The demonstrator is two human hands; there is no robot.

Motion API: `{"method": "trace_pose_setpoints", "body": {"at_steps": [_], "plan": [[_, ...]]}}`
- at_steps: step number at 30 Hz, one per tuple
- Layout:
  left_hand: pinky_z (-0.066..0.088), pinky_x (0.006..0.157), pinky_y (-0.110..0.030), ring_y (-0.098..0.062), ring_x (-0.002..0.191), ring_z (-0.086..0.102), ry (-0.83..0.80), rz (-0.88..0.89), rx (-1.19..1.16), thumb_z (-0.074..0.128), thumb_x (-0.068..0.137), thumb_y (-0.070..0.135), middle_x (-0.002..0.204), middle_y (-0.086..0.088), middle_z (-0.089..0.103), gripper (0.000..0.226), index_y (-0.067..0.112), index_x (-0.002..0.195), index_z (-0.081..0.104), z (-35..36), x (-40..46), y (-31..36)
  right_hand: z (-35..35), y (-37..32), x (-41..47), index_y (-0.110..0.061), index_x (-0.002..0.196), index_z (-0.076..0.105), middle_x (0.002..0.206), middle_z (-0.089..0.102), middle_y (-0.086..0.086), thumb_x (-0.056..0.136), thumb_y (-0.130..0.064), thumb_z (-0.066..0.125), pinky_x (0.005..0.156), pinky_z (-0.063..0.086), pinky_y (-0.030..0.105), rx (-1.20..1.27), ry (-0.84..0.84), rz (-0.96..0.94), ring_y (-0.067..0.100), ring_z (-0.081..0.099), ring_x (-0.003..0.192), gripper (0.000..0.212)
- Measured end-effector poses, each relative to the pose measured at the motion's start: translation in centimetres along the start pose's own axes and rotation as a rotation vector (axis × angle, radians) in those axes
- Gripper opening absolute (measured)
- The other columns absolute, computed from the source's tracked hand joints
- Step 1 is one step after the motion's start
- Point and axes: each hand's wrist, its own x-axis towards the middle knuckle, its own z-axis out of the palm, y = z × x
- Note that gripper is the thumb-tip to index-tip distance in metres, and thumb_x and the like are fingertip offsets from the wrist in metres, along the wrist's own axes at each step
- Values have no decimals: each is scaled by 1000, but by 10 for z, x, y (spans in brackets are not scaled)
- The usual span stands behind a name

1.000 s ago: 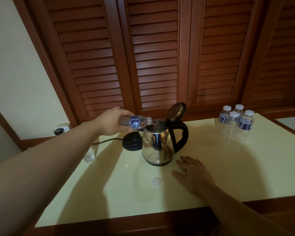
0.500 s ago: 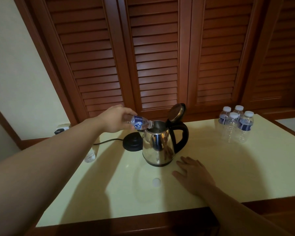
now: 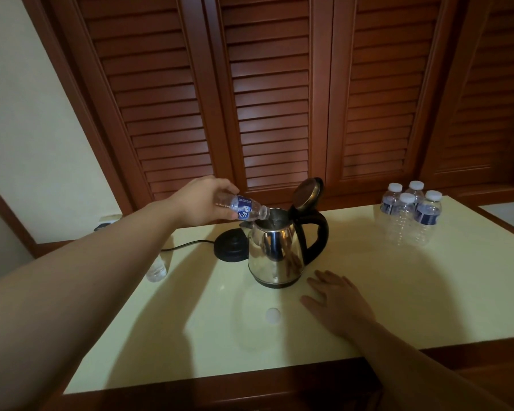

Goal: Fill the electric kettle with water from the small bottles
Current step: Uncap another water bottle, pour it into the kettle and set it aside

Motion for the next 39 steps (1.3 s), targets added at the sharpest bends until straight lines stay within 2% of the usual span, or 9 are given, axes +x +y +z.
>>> {"method": "trace_pose_setpoints", "body": {"at_steps": [8,14,20,23,27,28,32,36,39], "plan": [[56,96,-34,-11,108,66,65,-12,-59,91,75,41,126,4,68,70,24,136,59,0,2,5,0,-1,0,-34,158,37,169,23,-11,98,-68,42,127,6,36,4,0,4,9,14,156,69],[55,85,-29,-10,99,69,121,-28,-108,94,71,40,114,3,72,69,24,128,57,5,4,8,0,0,-1,-34,159,36,170,23,-11,98,-69,39,128,6,37,-12,-4,0,10,14,156,70],[57,92,-43,-17,102,67,103,-64,-77,93,70,46,113,2,70,64,25,122,62,8,2,3,-3,-3,-2,-34,159,36,170,22,-11,99,-68,39,127,6,36,-13,-4,-1,11,13,156,69],[56,95,-38,-15,105,68,45,-99,-82,93,70,47,114,6,72,64,25,123,65,14,-3,-7,-3,-3,-3,-34,158,37,169,24,-10,98,-68,40,127,7,36,-11,2,-2,12,15,156,69],[51,102,-36,-15,116,63,-22,-142,-67,91,74,45,129,6,67,77,19,139,59,29,-17,-14,-2,-3,-3,-35,157,39,169,26,-10,98,-69,39,127,8,37,-20,8,-1,12,17,156,69],[52,99,-36,-16,115,64,-30,-157,-71,90,75,44,126,6,67,75,18,139,60,35,-21,-14,-3,-4,-3,-35,157,38,169,26,-11,98,-69,39,127,8,37,-24,3,0,12,16,156,68],[49,69,-30,-19,91,68,0,-216,-125,85,80,44,94,7,67,42,21,111,68,62,-35,-15,-6,-5,-4,-36,158,37,169,25,-11,98,-69,39,126,9,37,-26,-10,-2,11,16,156,68],[49,68,-27,-13,85,66,83,-332,-329,85,81,43,93,7,69,32,29,100,64,93,-60,-17,-6,-7,-5,-36,158,37,169,24,-12,99,-68,40,126,9,35,-26,-20,-4,11,15,156,67],[53,72,-32,-18,87,70,90,-387,-477,86,68,58,95,6,71,52,27,104,65,109,-80,-18,-7,-7,-5,-34,155,42,167,29,-11,98,-67,44,126,14,37,-14,-24,7,13,20,155,66]]}}
